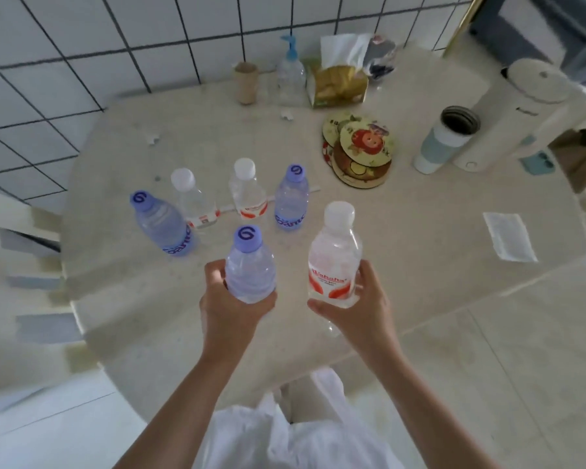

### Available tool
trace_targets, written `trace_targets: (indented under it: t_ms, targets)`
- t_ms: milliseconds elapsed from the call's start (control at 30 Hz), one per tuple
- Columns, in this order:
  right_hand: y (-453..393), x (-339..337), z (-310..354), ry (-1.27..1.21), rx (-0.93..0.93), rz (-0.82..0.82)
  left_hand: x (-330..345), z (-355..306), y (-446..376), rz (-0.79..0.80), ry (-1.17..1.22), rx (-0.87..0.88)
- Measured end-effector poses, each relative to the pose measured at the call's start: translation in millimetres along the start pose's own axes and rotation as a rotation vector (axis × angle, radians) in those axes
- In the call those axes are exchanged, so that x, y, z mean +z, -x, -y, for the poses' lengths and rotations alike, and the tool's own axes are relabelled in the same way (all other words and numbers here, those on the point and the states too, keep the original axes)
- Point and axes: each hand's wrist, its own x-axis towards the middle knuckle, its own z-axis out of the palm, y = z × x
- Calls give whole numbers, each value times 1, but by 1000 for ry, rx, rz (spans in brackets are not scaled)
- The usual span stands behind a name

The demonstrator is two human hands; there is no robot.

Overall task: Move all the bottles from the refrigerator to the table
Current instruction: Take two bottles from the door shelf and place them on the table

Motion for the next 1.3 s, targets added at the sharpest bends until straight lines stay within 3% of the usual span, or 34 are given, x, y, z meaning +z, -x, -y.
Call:
trace_targets:
  t_ms: [467, 833, 1300]
  targets:
    - [-138, 21, -22, 150, -196, 313, 74, -7, -50, -215, -16, -226]
    - [-165, 38, -35, 160, -295, 373, 91, 22, -53, -219, -34, -196]
    - [-164, 37, -45, 125, -243, 355, 89, 34, -52, -163, -16, -130]
